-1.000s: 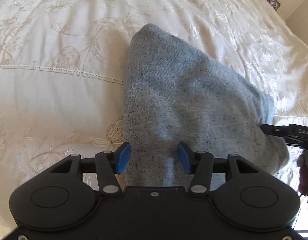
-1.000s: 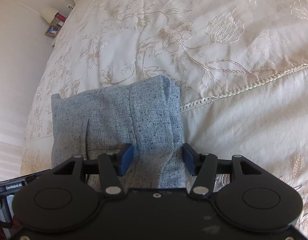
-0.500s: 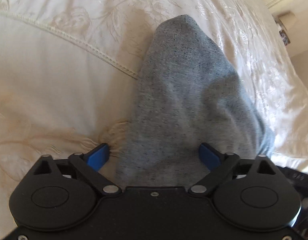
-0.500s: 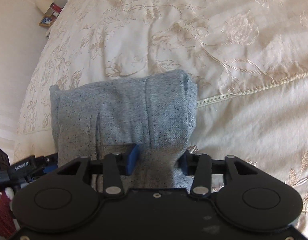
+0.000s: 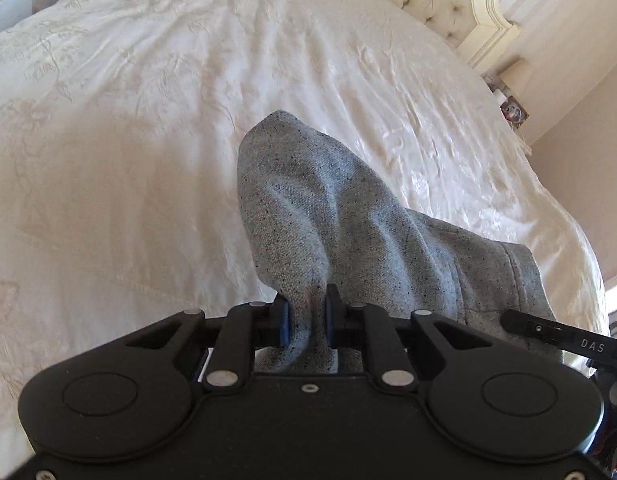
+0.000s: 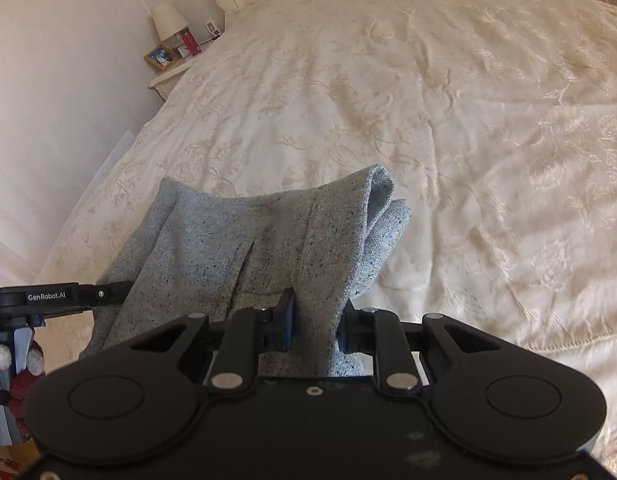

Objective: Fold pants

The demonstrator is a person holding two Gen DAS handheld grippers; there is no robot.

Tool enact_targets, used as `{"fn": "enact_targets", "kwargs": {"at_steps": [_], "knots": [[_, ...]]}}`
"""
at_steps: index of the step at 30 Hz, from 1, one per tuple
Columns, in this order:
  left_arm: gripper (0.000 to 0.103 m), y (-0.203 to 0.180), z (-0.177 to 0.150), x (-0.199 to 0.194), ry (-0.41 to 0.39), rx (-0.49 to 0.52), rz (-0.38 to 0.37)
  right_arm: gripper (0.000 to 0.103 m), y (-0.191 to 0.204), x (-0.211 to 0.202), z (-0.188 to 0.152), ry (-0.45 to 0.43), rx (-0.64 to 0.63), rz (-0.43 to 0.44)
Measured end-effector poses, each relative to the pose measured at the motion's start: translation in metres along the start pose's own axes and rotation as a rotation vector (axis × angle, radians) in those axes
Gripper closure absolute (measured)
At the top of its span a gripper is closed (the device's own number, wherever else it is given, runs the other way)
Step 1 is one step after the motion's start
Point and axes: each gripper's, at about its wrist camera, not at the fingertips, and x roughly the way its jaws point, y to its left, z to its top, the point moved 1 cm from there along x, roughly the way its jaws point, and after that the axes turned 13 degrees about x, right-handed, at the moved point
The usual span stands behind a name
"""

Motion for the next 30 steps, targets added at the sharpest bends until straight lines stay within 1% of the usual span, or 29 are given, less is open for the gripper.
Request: {"fn": "enact_targets", "kwargs": {"at_steps": [3, 4, 5, 6, 7, 8, 9, 10, 11, 12, 14, 16, 18, 19, 20, 21, 22, 23, 24, 25, 26, 27, 29, 30], "knots": [[0.080, 0.030, 0.024, 0.014, -0.019, -0.027, 0.026, 0.082, 0.024, 0.035, 0.027, -0.025, 0.013, 0.032], [0.074, 0.042, 0.027, 0.021, -0.013, -0.051, 0.041, 0.082, 0.030, 0.047, 0.032, -0.032, 0.016, 0.032], [0.062, 0.058, 0.027, 0.031, 0.002, -0.094, 0.073, 0.081, 0.034, 0.065, 0.037, -0.032, 0.025, 0.025], [0.059, 0.074, 0.022, 0.044, 0.034, -0.133, 0.106, 0.081, 0.036, 0.080, 0.040, -0.023, 0.033, 0.011], [0.056, 0.090, 0.013, 0.060, 0.095, -0.181, 0.145, 0.080, 0.036, 0.102, 0.042, 0.001, 0.053, -0.028], [0.056, 0.108, -0.002, 0.079, 0.185, -0.242, 0.158, 0.080, 0.034, 0.123, 0.042, 0.036, 0.077, -0.073], [0.054, 0.120, -0.018, 0.094, 0.251, -0.291, 0.120, 0.080, 0.032, 0.144, 0.039, 0.079, 0.085, -0.140], [0.051, 0.127, -0.032, 0.096, 0.226, -0.320, 0.072, 0.079, 0.030, 0.163, 0.035, 0.106, 0.066, -0.223], [0.050, 0.128, -0.041, 0.090, 0.176, -0.320, 0.053, 0.078, 0.030, 0.171, 0.031, 0.109, 0.045, -0.256], [0.050, 0.127, -0.045, 0.085, 0.170, -0.310, 0.044, 0.077, 0.031, 0.172, 0.026, 0.097, 0.028, -0.263], [0.050, 0.125, -0.056, 0.075, 0.184, -0.324, 0.028, 0.074, 0.033, 0.166, 0.023, 0.078, 0.020, -0.265], [0.048, 0.124, -0.068, 0.064, 0.180, -0.328, 0.027, 0.074, 0.032, 0.158, 0.019, 0.072, 0.003, -0.270], [0.048, 0.114, -0.078, 0.055, 0.198, -0.263, 0.046, 0.073, 0.030, 0.152, 0.016, 0.071, -0.012, -0.280], [0.049, 0.108, -0.081, 0.051, 0.212, -0.210, 0.078, 0.073, 0.029, 0.149, 0.014, 0.073, -0.017, -0.287], [0.056, 0.101, -0.084, 0.047, 0.230, -0.157, 0.104, 0.073, 0.029, 0.144, 0.009, 0.074, -0.022, -0.296], [0.058, 0.093, -0.086, 0.043, 0.263, -0.077, 0.145, 0.073, 0.029, 0.140, 0.006, 0.078, -0.024, -0.307], [0.060, 0.085, -0.087, 0.037, 0.271, -0.008, 0.187, 0.073, 0.030, 0.136, 0.003, 0.079, -0.024, -0.322], [0.060, 0.076, -0.086, 0.028, 0.252, 0.050, 0.225, 0.075, 0.032, 0.130, 0.001, 0.067, -0.030, -0.356], [0.060, 0.068, -0.083, 0.018, 0.222, 0.098, 0.251, 0.075, 0.041, 0.119, -0.003, 0.017, -0.061, -0.409], [0.060, 0.059, -0.076, 0.009, 0.187, 0.142, 0.270, 0.075, 0.050, 0.109, -0.005, -0.040, -0.098, -0.431], [0.058, 0.051, -0.069, 0.002, 0.146, 0.183, 0.284, 0.074, 0.061, 0.098, -0.007, -0.098, -0.135, -0.418], [0.056, 0.042, -0.058, -0.001, 0.104, 0.226, 0.294, 0.074, 0.068, 0.092, -0.008, -0.128, -0.155, -0.391], [0.050, 0.027, -0.038, 0.007, 0.056, 0.303, 0.281, 0.075, 0.085, 0.089, -0.007, -0.142, -0.174, -0.327], [0.050, 0.021, -0.026, 0.018, 0.049, 0.327, 0.269, 0.076, 0.090, 0.092, -0.007, -0.143, -0.179, -0.319]]}}
